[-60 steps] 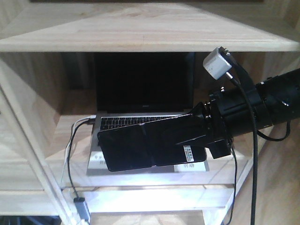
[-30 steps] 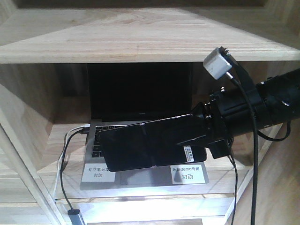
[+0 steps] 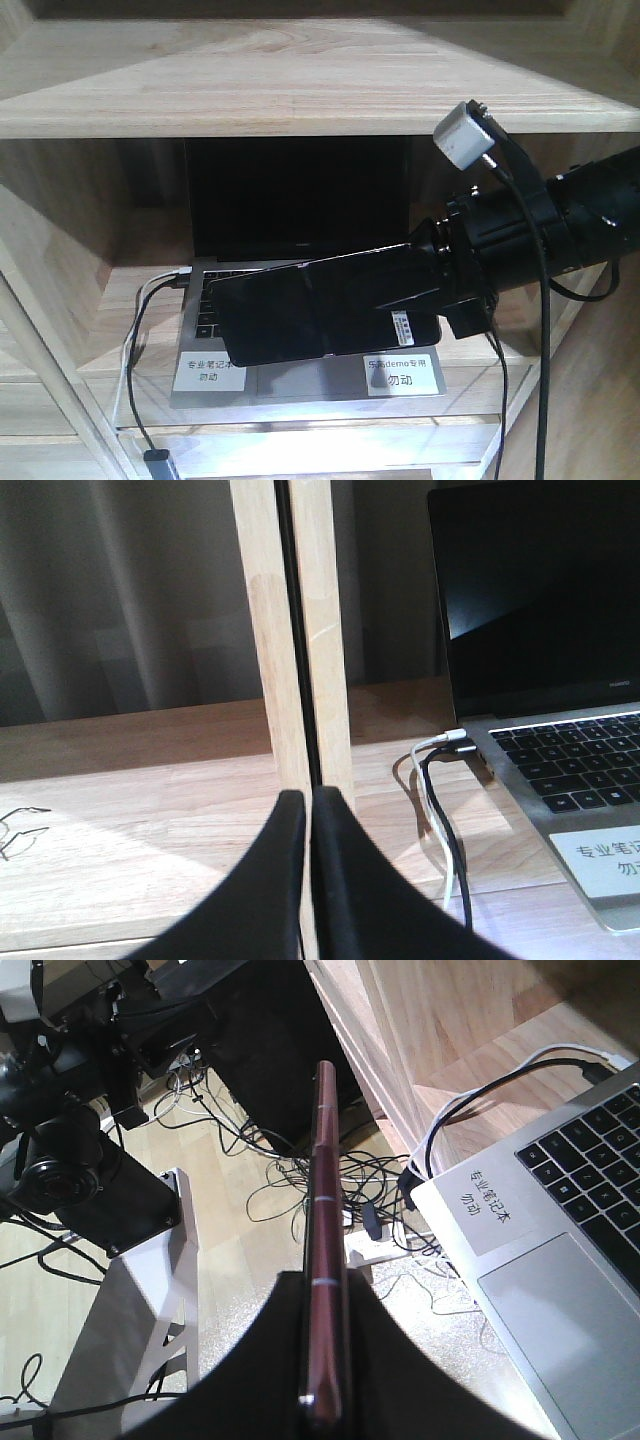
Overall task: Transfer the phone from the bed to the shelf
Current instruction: 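Raise the phone with the right gripper above the upper shelf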
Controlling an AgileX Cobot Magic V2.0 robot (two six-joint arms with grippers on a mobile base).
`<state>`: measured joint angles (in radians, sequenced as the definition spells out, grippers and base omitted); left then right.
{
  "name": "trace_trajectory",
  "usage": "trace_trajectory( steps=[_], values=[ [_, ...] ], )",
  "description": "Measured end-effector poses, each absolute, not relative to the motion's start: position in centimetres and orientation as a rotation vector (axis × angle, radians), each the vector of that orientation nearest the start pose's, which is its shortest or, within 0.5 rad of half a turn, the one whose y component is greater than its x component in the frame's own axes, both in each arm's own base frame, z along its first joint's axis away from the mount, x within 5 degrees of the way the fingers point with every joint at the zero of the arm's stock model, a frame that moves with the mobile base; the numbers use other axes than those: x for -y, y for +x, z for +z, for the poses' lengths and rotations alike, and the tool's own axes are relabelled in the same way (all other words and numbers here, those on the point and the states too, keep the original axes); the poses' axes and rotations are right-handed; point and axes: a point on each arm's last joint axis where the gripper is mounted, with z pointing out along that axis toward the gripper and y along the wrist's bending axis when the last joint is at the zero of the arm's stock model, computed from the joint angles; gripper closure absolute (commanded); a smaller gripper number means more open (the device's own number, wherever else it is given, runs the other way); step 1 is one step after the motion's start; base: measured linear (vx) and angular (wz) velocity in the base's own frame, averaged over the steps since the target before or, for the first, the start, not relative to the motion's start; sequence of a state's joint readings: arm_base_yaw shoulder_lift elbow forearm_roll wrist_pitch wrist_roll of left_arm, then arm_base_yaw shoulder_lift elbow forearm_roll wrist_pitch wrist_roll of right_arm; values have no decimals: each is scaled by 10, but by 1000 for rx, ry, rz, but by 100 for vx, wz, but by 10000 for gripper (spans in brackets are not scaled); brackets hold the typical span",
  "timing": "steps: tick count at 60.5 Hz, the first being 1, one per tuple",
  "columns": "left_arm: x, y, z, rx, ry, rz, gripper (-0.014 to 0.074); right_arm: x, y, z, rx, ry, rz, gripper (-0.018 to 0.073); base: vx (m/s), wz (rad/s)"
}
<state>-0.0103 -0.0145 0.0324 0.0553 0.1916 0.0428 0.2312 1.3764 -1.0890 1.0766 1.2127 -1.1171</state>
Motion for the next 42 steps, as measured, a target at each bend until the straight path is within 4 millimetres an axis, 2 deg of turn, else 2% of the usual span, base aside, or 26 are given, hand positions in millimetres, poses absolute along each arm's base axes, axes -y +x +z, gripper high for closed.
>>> trace_trajectory(
  steps=[42],
  values=[
    [0, 56, 186, -1691, 83, 74, 596, -132, 232, 333, -2037, -1142, 1121, 560, 0, 0]
  ],
)
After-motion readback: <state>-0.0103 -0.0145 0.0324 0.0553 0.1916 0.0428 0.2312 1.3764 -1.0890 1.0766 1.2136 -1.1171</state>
